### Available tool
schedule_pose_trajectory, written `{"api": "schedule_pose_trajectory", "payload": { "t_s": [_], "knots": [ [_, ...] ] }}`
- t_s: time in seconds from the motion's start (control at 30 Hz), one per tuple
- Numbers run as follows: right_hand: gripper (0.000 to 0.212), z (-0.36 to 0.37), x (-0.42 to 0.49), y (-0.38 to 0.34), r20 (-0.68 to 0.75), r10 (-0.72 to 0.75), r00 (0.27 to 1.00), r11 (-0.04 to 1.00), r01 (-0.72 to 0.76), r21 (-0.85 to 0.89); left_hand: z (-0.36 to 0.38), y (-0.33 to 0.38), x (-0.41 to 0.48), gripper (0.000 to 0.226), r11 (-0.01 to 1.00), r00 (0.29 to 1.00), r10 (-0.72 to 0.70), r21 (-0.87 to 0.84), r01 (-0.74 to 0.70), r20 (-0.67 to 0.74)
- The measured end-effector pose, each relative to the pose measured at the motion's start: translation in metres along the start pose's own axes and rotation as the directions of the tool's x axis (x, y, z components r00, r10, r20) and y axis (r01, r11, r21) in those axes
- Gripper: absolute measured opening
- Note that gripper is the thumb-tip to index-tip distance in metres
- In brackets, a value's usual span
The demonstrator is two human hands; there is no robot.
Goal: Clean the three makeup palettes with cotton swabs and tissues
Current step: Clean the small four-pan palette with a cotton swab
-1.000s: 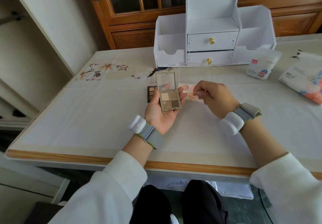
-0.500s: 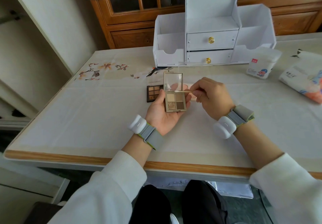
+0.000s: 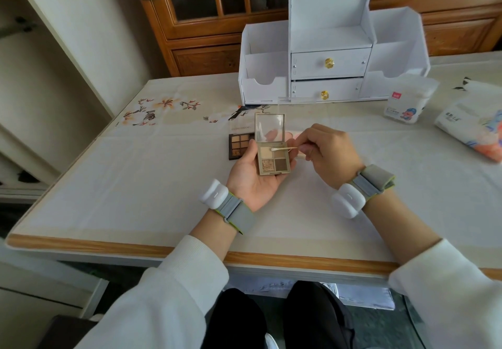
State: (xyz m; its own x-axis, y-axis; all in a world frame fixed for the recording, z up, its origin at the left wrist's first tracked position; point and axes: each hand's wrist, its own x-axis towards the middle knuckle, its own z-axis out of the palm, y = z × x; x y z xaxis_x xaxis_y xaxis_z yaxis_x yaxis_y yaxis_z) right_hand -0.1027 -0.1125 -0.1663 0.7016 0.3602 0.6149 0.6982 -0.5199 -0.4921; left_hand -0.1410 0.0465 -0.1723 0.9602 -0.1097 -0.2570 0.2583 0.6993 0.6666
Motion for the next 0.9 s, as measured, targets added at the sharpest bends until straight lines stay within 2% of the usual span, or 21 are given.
{"api": "schedule_pose_trajectory", "payload": {
  "t_s": [0.27,0.73,0.9],
  "knots": [
    [0.015,-0.0007,0.0002,0.0016,0.023,-0.017,1.000,1.000,0.018,-0.010,-0.0006,0.0000,-0.0008,0.049,1.000,1.000,-0.011,0.018,0.011,-0.001],
    [0.017,-0.0006,0.0010,0.0006,-0.023,0.012,1.000,0.999,-0.011,0.031,0.0013,-0.0002,-0.0005,0.048,1.000,1.000,-0.011,0.017,0.011,-0.001],
    [0.018,0.0011,-0.0004,0.0039,0.022,-0.010,1.000,0.999,0.009,0.036,0.0013,-0.0006,-0.0004,0.050,1.000,1.000,-0.005,0.011,0.005,-0.010]
  ]
}}
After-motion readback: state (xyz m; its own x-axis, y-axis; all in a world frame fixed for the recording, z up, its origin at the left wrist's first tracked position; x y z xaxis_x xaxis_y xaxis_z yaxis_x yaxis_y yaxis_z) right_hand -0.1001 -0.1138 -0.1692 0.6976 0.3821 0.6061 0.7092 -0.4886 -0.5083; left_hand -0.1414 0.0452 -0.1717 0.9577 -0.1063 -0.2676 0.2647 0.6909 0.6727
